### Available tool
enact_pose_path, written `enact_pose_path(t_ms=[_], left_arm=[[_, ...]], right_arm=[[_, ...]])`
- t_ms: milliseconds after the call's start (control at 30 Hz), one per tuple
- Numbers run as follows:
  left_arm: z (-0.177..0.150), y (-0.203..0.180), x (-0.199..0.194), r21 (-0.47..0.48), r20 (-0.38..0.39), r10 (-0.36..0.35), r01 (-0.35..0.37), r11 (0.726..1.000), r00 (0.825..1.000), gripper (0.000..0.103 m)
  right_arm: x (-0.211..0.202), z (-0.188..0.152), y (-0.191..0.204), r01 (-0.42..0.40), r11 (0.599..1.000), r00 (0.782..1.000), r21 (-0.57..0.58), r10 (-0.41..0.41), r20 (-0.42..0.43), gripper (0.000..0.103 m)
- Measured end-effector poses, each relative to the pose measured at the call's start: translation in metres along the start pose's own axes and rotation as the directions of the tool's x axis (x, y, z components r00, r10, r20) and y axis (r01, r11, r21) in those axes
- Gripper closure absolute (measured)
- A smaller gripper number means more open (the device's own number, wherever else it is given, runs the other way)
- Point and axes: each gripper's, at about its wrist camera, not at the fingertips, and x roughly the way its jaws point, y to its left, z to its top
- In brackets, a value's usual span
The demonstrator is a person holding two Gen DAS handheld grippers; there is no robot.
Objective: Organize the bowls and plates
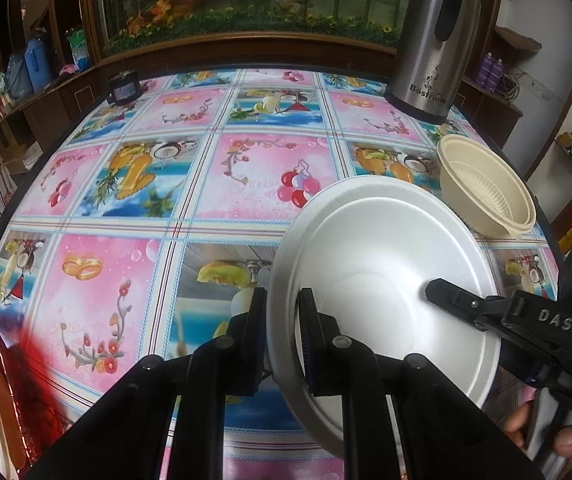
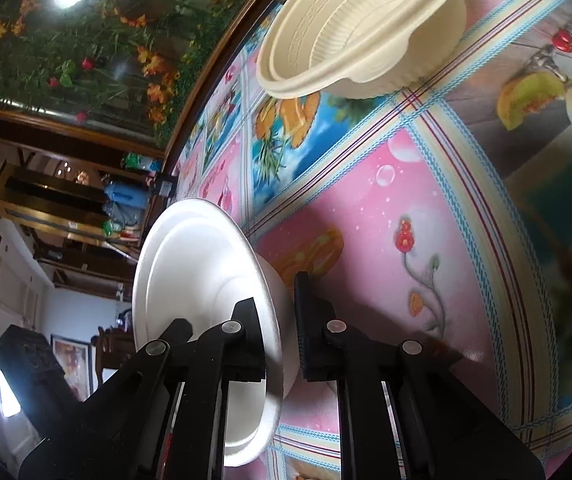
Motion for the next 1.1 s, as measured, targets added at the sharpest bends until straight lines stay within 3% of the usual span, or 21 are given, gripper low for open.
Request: enact_pose_path(t_ms=[200, 333, 467, 600, 700, 733, 767, 833, 900, 1100], left_arm=[[-0.004, 0.003, 0.008, -0.012, -0.037, -0.027, 0.026, 1.0, 0.999, 0.089], [-0.004, 0.008, 0.01, -0.029, -0.044, -0.042, 0.04, 0.999, 0.998, 0.089], [-0.003, 0.014, 0.009, -0.039, -0.04, -0.041, 0.039, 0.998, 0.998, 0.089], [-0.003, 0.017, 0.008, -0.035, -0.041, -0.029, 0.028, 0.999, 0.999, 0.089], [-0.006, 0.017, 0.007, -0.023, -0.049, -0.038, 0.037, 0.999, 0.998, 0.089], [-0.007, 0.016, 0.005, -0.018, -0.047, -0.037, 0.036, 0.999, 0.998, 0.089], [-0.008, 0.016, 0.004, -0.014, -0.046, -0.034, 0.033, 0.999, 0.998, 0.089], [-0.011, 0.017, 0.003, -0.019, -0.051, -0.033, 0.033, 0.999, 0.998, 0.089], [-0.014, 0.021, -0.001, -0.029, -0.048, -0.034, 0.033, 0.999, 0.998, 0.089], [-0.022, 0.028, -0.014, -0.034, -0.028, -0.03, 0.029, 0.999, 0.999, 0.089]], right_arm=[[-0.002, 0.001, -0.005, -0.032, 0.998, 0.997, 0.046, 0.035, -0.071, 0.08], [-0.009, 0.003, -0.003, -0.018, 0.999, 0.998, 0.038, 0.02, -0.059, 0.063], [-0.012, 0.004, 0.004, 0.047, 0.998, 0.994, 0.036, -0.043, -0.104, 0.059], [-0.013, -0.002, 0.02, 0.157, 0.986, 0.981, -0.051, -0.162, -0.107, 0.059], [-0.015, -0.011, 0.038, 0.253, 0.959, 0.966, -0.131, -0.258, -0.026, 0.072], [-0.015, -0.013, 0.044, 0.263, 0.952, 0.963, -0.159, -0.268, -0.01, 0.085], [-0.014, -0.017, 0.051, 0.289, 0.937, 0.956, -0.194, -0.292, 0.012, 0.092], [-0.013, -0.026, 0.065, 0.355, 0.9, 0.934, -0.252, -0.351, 0.062, 0.095], [-0.014, -0.033, 0.073, 0.372, 0.885, 0.928, -0.28, -0.361, 0.09, 0.095], [-0.024, -0.046, 0.075, 0.342, 0.893, 0.94, -0.292, -0.325, 0.109, 0.095]])
